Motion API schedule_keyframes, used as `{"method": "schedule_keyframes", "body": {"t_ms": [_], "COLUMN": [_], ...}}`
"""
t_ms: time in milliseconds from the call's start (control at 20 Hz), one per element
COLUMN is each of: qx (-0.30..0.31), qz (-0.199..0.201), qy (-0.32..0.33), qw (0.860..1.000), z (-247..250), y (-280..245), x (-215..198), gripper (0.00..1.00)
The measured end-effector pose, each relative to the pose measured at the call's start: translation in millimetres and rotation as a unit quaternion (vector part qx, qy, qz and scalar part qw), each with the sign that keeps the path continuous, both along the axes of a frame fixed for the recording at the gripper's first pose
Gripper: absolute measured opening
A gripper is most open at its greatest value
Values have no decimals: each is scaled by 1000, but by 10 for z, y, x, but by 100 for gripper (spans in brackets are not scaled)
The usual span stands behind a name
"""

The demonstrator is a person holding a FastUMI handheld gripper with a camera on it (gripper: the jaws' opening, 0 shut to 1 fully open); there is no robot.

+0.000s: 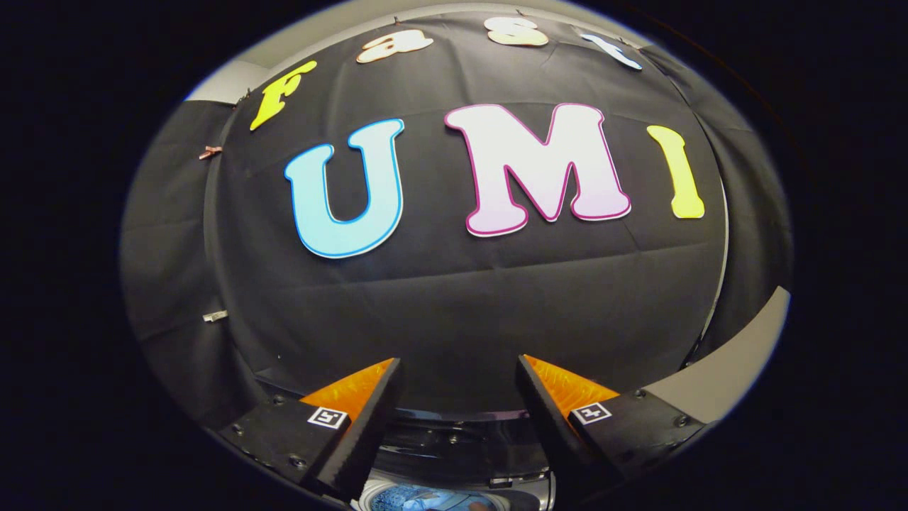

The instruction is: Put the clothes into the washing machine and then close the washing machine lid.

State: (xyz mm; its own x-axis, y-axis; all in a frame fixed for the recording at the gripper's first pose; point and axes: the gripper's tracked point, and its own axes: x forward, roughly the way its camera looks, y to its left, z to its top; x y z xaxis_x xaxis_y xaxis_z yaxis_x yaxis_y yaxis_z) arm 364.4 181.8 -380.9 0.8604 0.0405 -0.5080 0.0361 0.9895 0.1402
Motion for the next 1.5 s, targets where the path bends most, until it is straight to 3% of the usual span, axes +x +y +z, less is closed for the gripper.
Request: {"method": "schedule_keyframes", "body": {"t_ms": [300,650,1000,1500], "qx": [-25,-42,-39,-11], "qz": [-9,5,6,18], "qy": [53,60,85,180], "qw": [998,997,996,983], "z": [-279,-253,-74,-203], "y": [-135,-116,-57,22], "x": [-39,-133,-686,-1516], "gripper": [98,99,99,97]}}
